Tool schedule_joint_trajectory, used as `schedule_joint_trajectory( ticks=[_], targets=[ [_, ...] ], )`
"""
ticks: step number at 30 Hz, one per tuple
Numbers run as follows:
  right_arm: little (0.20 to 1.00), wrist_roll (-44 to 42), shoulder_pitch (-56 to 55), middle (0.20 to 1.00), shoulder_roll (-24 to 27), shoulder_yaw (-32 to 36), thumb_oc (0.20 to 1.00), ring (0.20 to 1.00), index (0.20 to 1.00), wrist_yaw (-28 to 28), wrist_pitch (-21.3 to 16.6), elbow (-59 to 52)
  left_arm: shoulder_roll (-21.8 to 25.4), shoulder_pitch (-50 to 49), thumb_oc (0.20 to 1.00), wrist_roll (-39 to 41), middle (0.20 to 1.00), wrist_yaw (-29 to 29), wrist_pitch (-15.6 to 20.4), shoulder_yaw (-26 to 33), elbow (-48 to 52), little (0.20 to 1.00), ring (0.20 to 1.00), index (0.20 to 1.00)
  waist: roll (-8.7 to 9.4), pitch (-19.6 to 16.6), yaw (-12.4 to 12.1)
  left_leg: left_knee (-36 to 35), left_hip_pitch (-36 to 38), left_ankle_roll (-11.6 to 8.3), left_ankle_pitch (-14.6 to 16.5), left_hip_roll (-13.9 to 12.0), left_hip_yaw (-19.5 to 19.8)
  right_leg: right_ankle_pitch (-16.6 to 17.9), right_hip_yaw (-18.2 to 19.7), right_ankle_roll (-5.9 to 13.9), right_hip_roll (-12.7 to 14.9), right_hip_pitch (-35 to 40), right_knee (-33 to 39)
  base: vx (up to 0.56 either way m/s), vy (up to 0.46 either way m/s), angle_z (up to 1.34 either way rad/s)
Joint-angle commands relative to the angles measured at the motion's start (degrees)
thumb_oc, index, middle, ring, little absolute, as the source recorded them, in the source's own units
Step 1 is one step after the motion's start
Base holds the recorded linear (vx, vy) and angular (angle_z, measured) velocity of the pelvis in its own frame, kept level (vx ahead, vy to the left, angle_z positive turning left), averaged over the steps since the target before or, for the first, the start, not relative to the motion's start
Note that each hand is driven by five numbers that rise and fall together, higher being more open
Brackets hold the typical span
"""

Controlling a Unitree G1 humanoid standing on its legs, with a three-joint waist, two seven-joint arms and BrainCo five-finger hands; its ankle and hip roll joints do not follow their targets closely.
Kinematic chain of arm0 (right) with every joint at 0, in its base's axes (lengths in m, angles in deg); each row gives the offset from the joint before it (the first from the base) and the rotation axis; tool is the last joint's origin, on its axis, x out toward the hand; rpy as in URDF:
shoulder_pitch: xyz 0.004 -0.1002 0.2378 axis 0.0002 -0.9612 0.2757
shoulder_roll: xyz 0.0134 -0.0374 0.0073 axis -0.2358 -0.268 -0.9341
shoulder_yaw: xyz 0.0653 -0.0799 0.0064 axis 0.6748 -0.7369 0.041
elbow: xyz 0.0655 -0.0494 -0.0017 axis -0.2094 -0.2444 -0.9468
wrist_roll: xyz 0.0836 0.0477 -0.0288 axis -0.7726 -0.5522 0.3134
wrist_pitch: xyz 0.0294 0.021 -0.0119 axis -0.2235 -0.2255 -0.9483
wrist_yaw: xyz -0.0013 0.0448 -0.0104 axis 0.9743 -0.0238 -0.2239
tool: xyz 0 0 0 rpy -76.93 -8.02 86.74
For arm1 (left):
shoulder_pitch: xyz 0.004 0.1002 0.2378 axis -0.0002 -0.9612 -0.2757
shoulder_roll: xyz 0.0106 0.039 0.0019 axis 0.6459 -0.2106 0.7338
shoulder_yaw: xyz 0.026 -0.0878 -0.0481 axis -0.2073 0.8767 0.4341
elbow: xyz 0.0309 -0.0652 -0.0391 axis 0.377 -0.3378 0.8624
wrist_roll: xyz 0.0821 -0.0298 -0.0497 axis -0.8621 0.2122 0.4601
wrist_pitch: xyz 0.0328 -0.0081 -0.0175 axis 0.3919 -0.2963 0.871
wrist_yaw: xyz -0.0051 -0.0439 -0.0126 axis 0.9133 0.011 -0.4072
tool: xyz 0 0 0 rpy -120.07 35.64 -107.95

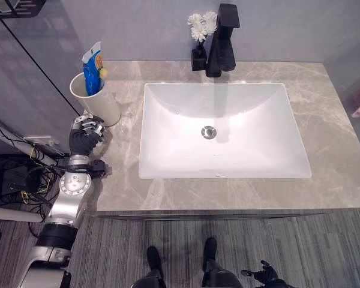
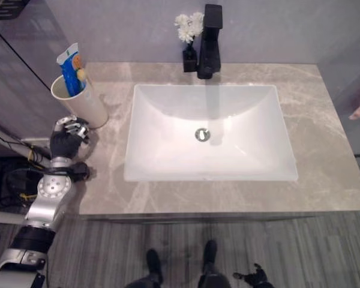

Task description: Put brush and paste in cup on sink, flatten towel.

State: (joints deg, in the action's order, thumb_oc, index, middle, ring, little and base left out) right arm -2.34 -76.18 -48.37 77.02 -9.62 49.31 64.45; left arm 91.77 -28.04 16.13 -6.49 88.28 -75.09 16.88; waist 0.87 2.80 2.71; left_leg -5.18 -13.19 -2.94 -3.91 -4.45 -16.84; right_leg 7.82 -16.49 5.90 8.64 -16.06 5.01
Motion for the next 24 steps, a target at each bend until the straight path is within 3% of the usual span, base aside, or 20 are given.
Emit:
schedule_joint_trajectory(
  ticks=[1, 15, 24],
  targets=[
    [1.0, -0.5, 0.7, 1.0, 0.9, -1.4, 1.0, 1.0, 1.0, -0.3, 0.4, -1.2, 2.6, 6.3, 0.2, 0.5, 0.2, 0.6, 1.2, 0.5, -2.1, 0.2, 0.2, 0.2, 0.03, 1.8, 0.8, 0.2, -0.8, -4.46, -2.0, -3.8, 3.5, 0.3, -1.8, 5.11, 3.8, 2.4, 0.0, 0.0, 0.0, 0.0],
    [1.0, -0.4, 1.0, 1.0, 0.7, -2.7, 1.0, 1.0, 1.0, -0.4, 0.4, -1.3, 3.3, 12.9, 0.2, -2.2, 0.2, 1.9, 0.3, -3.3, -5.0, 0.2, 0.2, 0.2, 0.47, 1.8, 1.3, 0.2, -1.0, -4.42, -1.9, -3.9, 3.3, 0.3, -1.6, 5.29, 3.7, 2.2, 0.0, 0.0, 0.0, 0.0],
    [1.0, -0.3, 1.3, 1.0, 1.2, -4.5, 1.0, 1.0, 1.0, -0.5, 0.2, -1.7, 6.9, 23.5, 0.2, -5.1, 0.2, 5.5, -1.4, -6.7, -18.7, 0.2, 0.2, 0.2, 1.21, 2.1, 2.5, 0.2, -1.4, -4.46, -2.0, -4.0, 2.9, 0.7, -0.8, 5.53, 3.4, 1.3, 0.0, 0.0, -0.001, -0.04]
  ],
)
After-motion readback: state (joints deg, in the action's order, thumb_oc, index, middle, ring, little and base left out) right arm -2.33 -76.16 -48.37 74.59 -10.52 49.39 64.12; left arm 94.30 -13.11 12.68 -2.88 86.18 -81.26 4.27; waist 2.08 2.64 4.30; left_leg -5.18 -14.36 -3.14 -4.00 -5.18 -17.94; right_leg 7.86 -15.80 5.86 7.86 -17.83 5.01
